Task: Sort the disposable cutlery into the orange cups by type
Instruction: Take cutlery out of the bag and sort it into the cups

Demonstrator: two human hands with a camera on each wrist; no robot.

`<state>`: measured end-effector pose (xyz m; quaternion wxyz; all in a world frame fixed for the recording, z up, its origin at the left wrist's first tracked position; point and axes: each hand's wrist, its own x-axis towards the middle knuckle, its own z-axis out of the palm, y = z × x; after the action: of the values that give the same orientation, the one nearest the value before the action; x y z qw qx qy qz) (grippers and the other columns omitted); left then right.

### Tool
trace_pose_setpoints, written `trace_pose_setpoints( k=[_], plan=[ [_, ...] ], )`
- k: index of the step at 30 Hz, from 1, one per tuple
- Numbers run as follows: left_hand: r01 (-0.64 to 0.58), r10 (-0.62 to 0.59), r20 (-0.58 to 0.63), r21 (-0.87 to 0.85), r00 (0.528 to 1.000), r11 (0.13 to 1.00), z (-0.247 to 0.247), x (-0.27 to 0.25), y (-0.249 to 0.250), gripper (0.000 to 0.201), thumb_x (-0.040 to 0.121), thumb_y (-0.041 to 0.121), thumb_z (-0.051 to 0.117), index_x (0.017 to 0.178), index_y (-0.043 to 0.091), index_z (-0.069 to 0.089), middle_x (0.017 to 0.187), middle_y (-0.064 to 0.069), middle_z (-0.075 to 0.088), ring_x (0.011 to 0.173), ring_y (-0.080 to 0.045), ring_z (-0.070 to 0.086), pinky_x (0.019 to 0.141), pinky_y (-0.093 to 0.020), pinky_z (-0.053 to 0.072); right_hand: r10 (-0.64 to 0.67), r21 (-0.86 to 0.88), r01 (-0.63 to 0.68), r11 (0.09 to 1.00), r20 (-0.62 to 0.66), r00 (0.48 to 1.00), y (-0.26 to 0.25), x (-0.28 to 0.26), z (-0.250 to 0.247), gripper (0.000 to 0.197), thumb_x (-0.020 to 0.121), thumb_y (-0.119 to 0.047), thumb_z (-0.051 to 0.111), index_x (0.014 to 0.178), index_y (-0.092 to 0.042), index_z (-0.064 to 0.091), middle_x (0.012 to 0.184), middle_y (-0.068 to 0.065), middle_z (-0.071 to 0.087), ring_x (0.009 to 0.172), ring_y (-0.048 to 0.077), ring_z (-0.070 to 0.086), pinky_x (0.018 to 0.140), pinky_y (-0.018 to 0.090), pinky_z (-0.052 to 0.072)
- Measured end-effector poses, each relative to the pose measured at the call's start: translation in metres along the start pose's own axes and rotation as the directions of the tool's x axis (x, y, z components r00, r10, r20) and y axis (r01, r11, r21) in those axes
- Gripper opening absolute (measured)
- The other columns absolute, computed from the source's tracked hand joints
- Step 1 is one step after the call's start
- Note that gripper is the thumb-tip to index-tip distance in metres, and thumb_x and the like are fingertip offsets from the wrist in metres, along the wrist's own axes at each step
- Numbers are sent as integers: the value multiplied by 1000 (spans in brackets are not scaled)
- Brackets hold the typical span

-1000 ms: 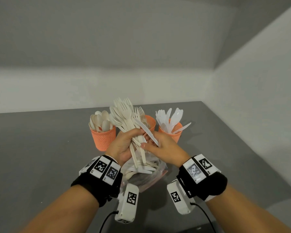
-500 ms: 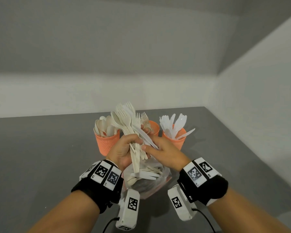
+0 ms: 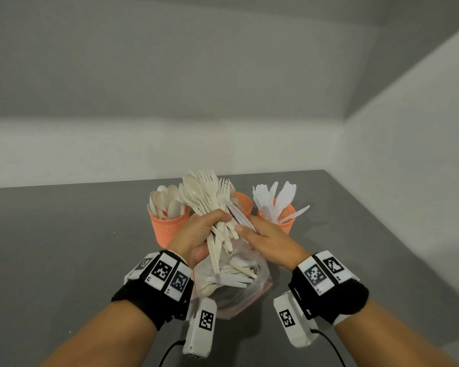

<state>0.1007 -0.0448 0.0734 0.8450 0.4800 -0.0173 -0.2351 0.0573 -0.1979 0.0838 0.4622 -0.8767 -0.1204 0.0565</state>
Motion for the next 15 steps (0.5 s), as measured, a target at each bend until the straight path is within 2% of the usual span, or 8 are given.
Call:
trace_pose_setpoints(
  k=[2, 5, 6, 8, 10, 12, 14, 15],
  plan=[
    [-3, 2, -26, -7, 1000, 1000, 0, 3, 3, 31, 81, -8, 50, 111, -6, 58, 81, -21, 68, 68, -29, 70, 63, -39, 59, -11, 34, 12, 999, -12, 1000, 1, 0, 0, 31, 98, -21, 41, 127, -15, 50, 94, -22, 53, 89, -8, 54, 77, 4, 38],
    [-21, 18, -43, -61, 999, 998, -2, 7, 5, 28, 82, -10, 48, 106, -2, 59, 74, -18, 71, 65, -29, 71, 57, -40, 58, 36, 76, -40, 996, 46, 998, 6, 0, -5, 27, 98, -18, 43, 123, -16, 53, 92, -18, 56, 82, -7, 55, 75, 7, 40],
    [-18, 15, -39, -75, 999, 997, 0, 6, 5, 26, 82, -9, 48, 105, -2, 59, 75, -18, 71, 66, -29, 70, 58, -41, 59, 46, 79, -50, 996, 61, 997, 6, 1, -6, 22, 98, -17, 43, 117, -19, 54, 89, -16, 57, 80, -6, 55, 74, 8, 40],
    [9, -9, 2, -87, 1000, 996, 4, 5, 3, 27, 81, -6, 50, 108, -3, 57, 81, -22, 67, 63, -34, 67, 56, -43, 57, 45, 86, -50, 995, 59, 997, 4, 3, -5, 11, 98, -18, 42, 99, -24, 51, 77, -11, 56, 62, -10, 54, 58, 4, 39],
    [31, -28, 35, -89, 999, 996, 8, 7, 1, 28, 81, -3, 51, 109, -2, 54, 85, -25, 60, 59, -35, 62, 53, -41, 53, 35, 89, -38, 995, 34, 999, 2, 5, -1, 17, 99, -21, 41, 84, -24, 49, 68, -7, 53, 45, -9, 49, 46, 4, 36],
    [23, -24, -6, -128, 1000, 991, 7, 11, 2, 26, 83, -3, 52, 108, -1, 58, 88, -21, 62, 67, -31, 66, 59, -42, 57, 54, 127, -58, 990, 33, 998, 3, 6, 0, 26, 98, -22, 43, 73, -20, 47, 61, -5, 47, 38, -4, 44, 42, 6, 34],
    [1, -4, -14, -181, 1000, 983, 5, 16, 6, 25, 85, -2, 50, 105, 4, 64, 91, -14, 67, 76, -23, 69, 67, -39, 59, 74, 122, -83, 989, 73, 995, 7, 4, -1, 25, 97, -22, 44, 77, -9, 49, 58, -3, 42, 36, -1, 38, 41, 8, 30],
    [-3, 0, -12, -205, 1000, 979, 4, 16, 8, 23, 86, -2, 49, 99, 6, 66, 90, -10, 70, 76, -19, 71, 67, -36, 59, 83, 107, -93, 990, 100, 992, 9, 2, -3, 23, 97, -22, 44, 83, -5, 51, 58, -4, 42, 38, 0, 36, 43, 9, 30]
  ],
)
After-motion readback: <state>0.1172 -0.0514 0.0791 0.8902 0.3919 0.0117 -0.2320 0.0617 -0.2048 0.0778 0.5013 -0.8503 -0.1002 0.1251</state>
